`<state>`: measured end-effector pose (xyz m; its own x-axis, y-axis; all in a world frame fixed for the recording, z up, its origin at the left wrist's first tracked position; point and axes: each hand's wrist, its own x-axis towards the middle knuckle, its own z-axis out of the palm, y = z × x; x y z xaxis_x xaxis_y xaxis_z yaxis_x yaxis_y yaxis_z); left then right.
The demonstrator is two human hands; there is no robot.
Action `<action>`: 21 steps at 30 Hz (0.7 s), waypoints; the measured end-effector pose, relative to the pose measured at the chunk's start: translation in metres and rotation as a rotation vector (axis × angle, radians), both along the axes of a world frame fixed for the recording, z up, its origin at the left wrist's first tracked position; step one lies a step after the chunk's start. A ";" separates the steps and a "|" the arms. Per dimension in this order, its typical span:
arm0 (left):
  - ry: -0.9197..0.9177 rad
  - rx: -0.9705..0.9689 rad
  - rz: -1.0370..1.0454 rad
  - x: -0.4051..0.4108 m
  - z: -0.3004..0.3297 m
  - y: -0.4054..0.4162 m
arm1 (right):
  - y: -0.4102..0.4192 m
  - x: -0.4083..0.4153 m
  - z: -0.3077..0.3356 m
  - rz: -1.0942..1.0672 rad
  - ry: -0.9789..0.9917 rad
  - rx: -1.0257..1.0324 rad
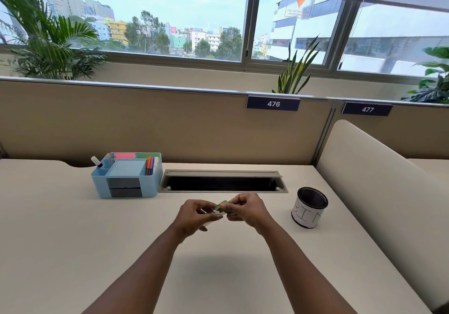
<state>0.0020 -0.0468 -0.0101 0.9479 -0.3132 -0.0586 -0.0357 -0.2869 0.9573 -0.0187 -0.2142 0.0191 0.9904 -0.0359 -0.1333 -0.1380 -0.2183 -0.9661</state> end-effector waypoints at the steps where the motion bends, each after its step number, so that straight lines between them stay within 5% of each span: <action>1: 0.017 0.011 -0.024 0.000 0.001 0.001 | -0.001 -0.001 0.000 0.023 0.008 0.006; 6: 0.144 -0.026 -0.124 -0.001 0.003 0.007 | -0.003 -0.001 0.001 0.129 0.018 0.014; 16: 0.119 -0.067 -0.069 -0.001 0.005 -0.006 | -0.005 0.001 0.010 0.009 0.040 -0.092; 21: 0.139 -0.096 -0.040 -0.001 0.009 -0.010 | -0.014 -0.001 0.015 0.173 0.018 0.073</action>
<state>0.0006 -0.0567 -0.0013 0.9195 -0.3607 -0.1563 0.0896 -0.1951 0.9767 -0.0196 -0.2280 0.0343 0.9784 0.1451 -0.1474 -0.1223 -0.1693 -0.9780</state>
